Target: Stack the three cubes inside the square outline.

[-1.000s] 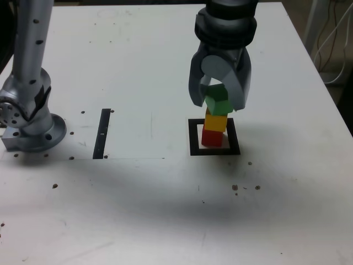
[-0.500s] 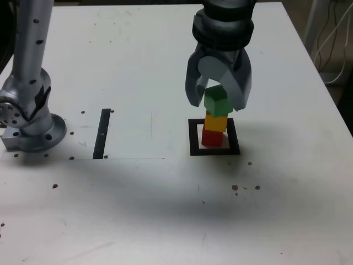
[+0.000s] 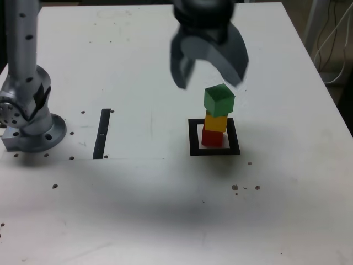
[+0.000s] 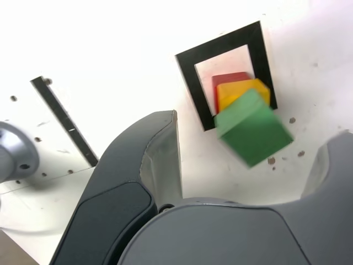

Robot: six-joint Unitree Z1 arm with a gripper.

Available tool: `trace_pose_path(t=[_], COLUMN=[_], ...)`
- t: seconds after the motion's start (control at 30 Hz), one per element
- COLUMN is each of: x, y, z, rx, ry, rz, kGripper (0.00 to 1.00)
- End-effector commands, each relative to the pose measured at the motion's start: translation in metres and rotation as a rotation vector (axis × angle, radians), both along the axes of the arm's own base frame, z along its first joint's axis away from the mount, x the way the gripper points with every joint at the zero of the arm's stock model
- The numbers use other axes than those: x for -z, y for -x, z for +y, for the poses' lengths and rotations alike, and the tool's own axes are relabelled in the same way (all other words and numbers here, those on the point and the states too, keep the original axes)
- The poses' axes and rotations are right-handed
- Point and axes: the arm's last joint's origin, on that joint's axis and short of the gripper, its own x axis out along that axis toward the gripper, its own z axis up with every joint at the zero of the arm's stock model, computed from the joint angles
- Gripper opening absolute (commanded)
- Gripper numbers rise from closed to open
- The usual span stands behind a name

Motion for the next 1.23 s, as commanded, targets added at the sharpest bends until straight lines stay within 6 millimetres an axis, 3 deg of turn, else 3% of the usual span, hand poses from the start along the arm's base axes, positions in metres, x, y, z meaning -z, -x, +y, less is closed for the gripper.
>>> trace_pose_path(t=[0.0, 0.17, 0.37, 0.7, 0.83, 1.0, 1.2], x=[-0.021, -0.036, -0.023, 0.018, 0.048, 0.089, 0.106], y=[0.024, 0.059, 0.084, 0.139, 0.156, 0.166, 0.170], z=[0.004, 0.010, 0.017, 0.028, 0.035, 0.040, 0.041], rx=[-0.008, -0.022, -0.075, -0.291, -0.340, -0.352, -0.304], ry=[0.005, -0.003, 0.002, 0.041, 0.047, 0.065, 0.069], rz=[-0.058, -0.102, -0.048, 0.018, 0.066, 0.094, 0.132], kGripper=[0.99, 0.99, 0.99, 0.99, 0.99, 0.99, 0.99])
